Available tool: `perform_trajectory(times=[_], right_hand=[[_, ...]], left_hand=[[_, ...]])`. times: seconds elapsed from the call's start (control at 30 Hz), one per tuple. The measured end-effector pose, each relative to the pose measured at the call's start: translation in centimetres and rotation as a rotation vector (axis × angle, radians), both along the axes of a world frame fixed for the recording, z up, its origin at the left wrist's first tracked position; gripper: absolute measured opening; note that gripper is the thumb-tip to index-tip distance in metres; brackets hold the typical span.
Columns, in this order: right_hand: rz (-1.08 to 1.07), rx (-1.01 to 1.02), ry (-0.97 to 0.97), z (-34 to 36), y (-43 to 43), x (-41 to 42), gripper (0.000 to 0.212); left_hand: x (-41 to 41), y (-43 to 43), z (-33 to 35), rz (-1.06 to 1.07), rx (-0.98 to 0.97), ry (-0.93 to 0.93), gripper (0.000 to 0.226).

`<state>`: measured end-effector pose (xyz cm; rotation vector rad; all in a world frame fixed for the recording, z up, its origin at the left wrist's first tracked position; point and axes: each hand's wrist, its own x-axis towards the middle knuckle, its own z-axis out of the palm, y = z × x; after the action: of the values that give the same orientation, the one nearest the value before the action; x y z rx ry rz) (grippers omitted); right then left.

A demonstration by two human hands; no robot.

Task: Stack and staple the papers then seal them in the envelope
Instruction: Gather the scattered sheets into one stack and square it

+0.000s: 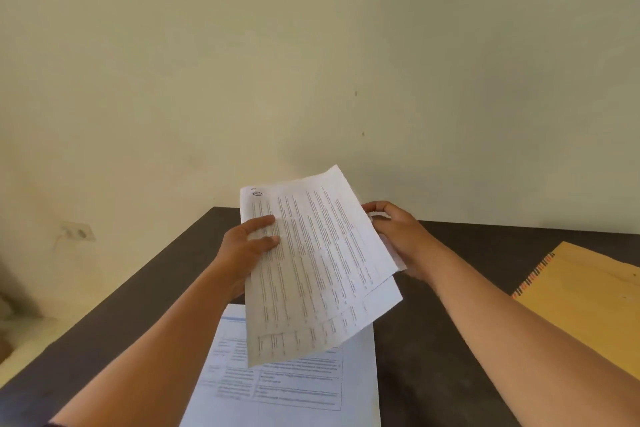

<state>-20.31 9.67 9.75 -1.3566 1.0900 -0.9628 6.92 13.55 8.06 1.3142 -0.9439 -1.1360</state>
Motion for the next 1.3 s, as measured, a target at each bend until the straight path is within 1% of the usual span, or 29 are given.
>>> perform_trajectory(times=[0.03,0.07,0.1,0.13,0.17,0.2,0.23,0.27,0.37,0.43,0.47,0.57,0.6,0.67,0.73,0.8,0.83,0.9,1.0,1.03,1.07,1.17,1.2,1.3], right_hand=[[-0.017,0.023,0.031,-0.7,-0.1,0.6,0.023],[-0.037,0.04,0.106,-1.6,-0.2,1.0,0.022],[-0.054,0.036,0.252,-2.6,-0.1,1.4,0.022],[-0.056,0.015,0.441,-3.7,0.3,1.6,0.023],[-0.043,-0.01,0.626,-4.7,0.8,1.7,0.025],[-0.019,-0.028,0.771,-5.5,1.4,1.8,0.028],[0.01,-0.033,0.856,-6.3,2.1,1.9,0.032],[0.04,-0.027,0.899,-6.9,2.9,2.0,0.037],[0.096,-0.037,0.976,-8.3,5.0,2.2,0.048],[0.097,-0.119,1.019,-9.3,5.9,2.3,0.05],[0.096,-0.159,1.004,-9.7,6.2,2.2,0.052],[0.085,-0.18,0.819,-10.5,6.8,1.8,0.053],[0.076,-0.199,0.797,-10.6,6.8,1.6,0.052],[0.074,-0.284,0.86,-10.9,6.4,1.2,0.044],[0.044,-0.389,1.044,-11.0,5.5,0.9,0.033],[-0.066,-0.494,1.219,-11.2,4.4,0.5,0.033],[-0.13,-0.522,1.253,-11.5,3.9,0.3,0.032],[-0.235,-0.542,1.237,-11.7,3.4,-0.1,0.027],[-0.328,-0.498,1.097,-12.0,3.4,-0.9,0.015],[-0.322,-0.479,1.072,-12.1,3.6,-1.2,0.014],[-0.283,-0.446,1.082,-12.2,3.8,-1.6,0.019],[-0.056,-0.338,1.262,-12.3,4.3,-2.2,0.05],[-0.005,-0.317,1.298,-12.2,4.3,-2.4,0.055],[0.062,-0.261,1.296,-11.8,3.5,-3.0,0.055]], left_hand=[[0.7,0.4,0.0,0.045,-0.023,-0.065,0.037],[1.3,0.9,-0.1,0.089,-0.054,-0.13,0.039],[1.9,1.3,-0.2,0.123,-0.086,-0.183,0.041],[2.4,1.8,-0.3,0.145,-0.112,-0.222,0.043],[2.7,2.2,-0.5,0.161,-0.128,-0.245,0.044],[3.0,2.6,-0.7,0.177,-0.135,-0.259,0.044],[3.3,3.0,-1.0,0.19,-0.14,-0.265,0.045],[3.4,3.4,-1.2,0.201,-0.145,-0.267,0.045],[3.5,4.4,-1.6,0.204,-0.154,-0.184,0.046],[3.6,4.8,-1.5,0.203,-0.123,-0.075,0.048],[3.7,4.9,-1.4,0.197,-0.106,-0.018,0.048],[3.8,5.0,-1.2,0.137,-0.058,0.097,0.048],[3.8,4.9,-1.1,0.118,-0.044,0.117,0.047],[3.8,4.7,-1.1,0.096,-0.024,0.146,0.045],[3.8,4.6,-1.1,0.075,-0.005,0.132,0.044],[3.7,4.4,-1.2,0.036,0.016,0.091,0.043],[3.6,4.4,-1.2,0.014,0.028,0.062,0.042],[3.7,4.2,-1.3,-0.038,0.05,0.024,0.042],[3.8,3.7,-1.7,-0.116,0.086,-0.036,0.045],[3.8,3.6,-1.9,-0.14,0.1,-0.071,0.045],[3.7,3.4,-2.2,-0.165,0.116,-0.096,0.045],[3.5,2.8,-3.5,-0.245,0.193,-0.108,0.046],[3.2,2.7,-3.8,-0.273,0.216,-0.109,0.046],[2.4,2.1,-4.7,-0.328,0.24,-0.102,0.048]])
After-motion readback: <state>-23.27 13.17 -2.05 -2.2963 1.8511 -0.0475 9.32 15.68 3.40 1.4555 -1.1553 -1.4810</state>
